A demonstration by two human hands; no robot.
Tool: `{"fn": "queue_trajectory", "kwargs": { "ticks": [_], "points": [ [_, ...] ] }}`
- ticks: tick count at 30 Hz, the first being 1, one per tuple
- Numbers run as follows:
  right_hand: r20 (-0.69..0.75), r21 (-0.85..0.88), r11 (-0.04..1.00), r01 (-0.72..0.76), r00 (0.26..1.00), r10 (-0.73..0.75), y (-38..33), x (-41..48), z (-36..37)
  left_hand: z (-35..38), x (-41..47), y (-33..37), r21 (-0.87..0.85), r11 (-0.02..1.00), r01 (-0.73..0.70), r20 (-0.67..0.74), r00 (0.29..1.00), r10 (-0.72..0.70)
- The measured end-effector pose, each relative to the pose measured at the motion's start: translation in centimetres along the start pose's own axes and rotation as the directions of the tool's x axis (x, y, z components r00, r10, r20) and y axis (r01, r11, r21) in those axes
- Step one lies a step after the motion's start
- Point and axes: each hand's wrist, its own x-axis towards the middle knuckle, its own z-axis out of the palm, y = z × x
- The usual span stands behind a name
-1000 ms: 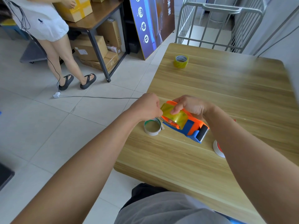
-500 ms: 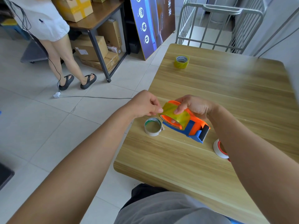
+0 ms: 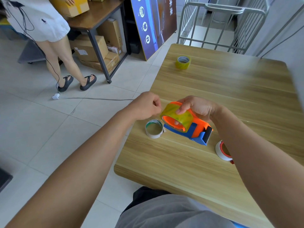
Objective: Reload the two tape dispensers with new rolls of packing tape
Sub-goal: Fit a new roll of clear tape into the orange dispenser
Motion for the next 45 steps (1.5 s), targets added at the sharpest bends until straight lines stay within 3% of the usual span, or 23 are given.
{"fn": "queue_trajectory", "kwargs": {
  "ticks": [3, 8, 19, 23, 30, 38, 43, 45],
  "points": [
    [0.031, 0.026, 0.999, 0.033, 0.999, -0.033, 0.3, 0.2, -0.1, -0.2, 0.3, -0.6, -0.139, 0.989, 0.050, 0.001, 0.999, -0.050],
    [0.079, 0.036, 0.997, 0.068, 0.994, -0.071, 0.4, 0.1, -0.5, -0.3, -0.2, -1.4, -0.455, 0.873, 0.178, 0.220, 0.972, -0.083],
    [0.151, 0.103, 0.994, 0.045, 0.987, -0.061, 0.0, -0.2, -0.4, -0.1, 0.4, -1.3, -0.521, 0.845, 0.121, 0.198, 0.980, -0.018],
    [0.161, 0.196, 0.974, 0.115, 0.976, -0.147, 0.0, -1.0, -0.8, -0.7, 0.4, -2.7, -0.700, 0.688, 0.191, 0.124, 0.982, -0.145],
    [0.095, 0.329, 0.927, 0.179, 0.971, -0.221, 1.2, -1.5, -1.1, -0.1, -0.1, -4.5, -0.875, 0.392, 0.284, 0.189, 0.946, -0.264],
    [0.128, 0.097, 0.981, 0.169, 0.975, -0.181, 0.7, -1.1, -0.4, -0.5, 1.3, -3.8, -0.896, 0.351, 0.273, 0.134, 0.918, -0.372],
    [-0.022, 0.020, 0.987, 0.159, 0.987, -0.159, 0.7, -0.8, -0.1, -0.4, 0.9, -4.5, -0.941, 0.088, 0.327, 0.266, 0.875, -0.404],
    [-0.094, -0.023, 0.990, 0.138, 0.986, -0.139, 0.7, -0.9, 0.1, -0.5, 0.9, -4.6, -0.940, 0.078, 0.333, 0.264, 0.850, -0.456]
  ]
}}
